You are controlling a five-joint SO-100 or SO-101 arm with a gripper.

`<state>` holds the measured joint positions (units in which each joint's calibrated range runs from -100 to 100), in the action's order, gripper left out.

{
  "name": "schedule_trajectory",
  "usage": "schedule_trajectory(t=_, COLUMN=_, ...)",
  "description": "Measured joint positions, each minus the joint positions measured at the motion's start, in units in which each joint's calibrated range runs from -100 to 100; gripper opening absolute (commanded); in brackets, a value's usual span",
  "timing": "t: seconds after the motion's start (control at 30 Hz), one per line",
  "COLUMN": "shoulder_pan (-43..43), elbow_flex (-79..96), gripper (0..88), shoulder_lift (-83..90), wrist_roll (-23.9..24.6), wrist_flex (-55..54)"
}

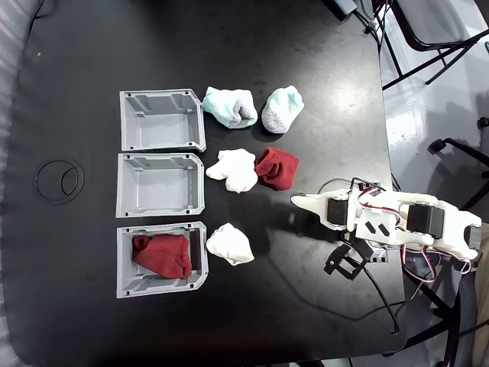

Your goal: Put the sock in the container

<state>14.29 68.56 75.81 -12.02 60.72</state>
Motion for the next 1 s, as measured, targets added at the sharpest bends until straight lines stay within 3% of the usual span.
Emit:
schedule_trajectory(t=0.1, shoulder_pan=-3.7, elbow_flex=3.5, gripper=1.4, shoulder_lift=0.8, wrist_roll=0.0, wrist_flex=-3.3)
schedule_trajectory(t=0.27, shoulder_pan=-10.3, elbow_flex=24.6, gripper=1.4, shoulder_lift=-0.1, wrist_roll=0.0, wrist_flex=-29.7)
schedule_trajectory(t=0.33, shoulder_pan=-9.4, elbow_flex=25.9, gripper=1.4, shoulder_lift=-0.1, wrist_roll=0.0, wrist_flex=-33.8)
schedule_trajectory(t=1.0, shoulder_pan=-10.1, elbow_flex=25.5, gripper=1.2, shoulder_lift=-0.1, wrist_roll=0.1, wrist_flex=-36.5)
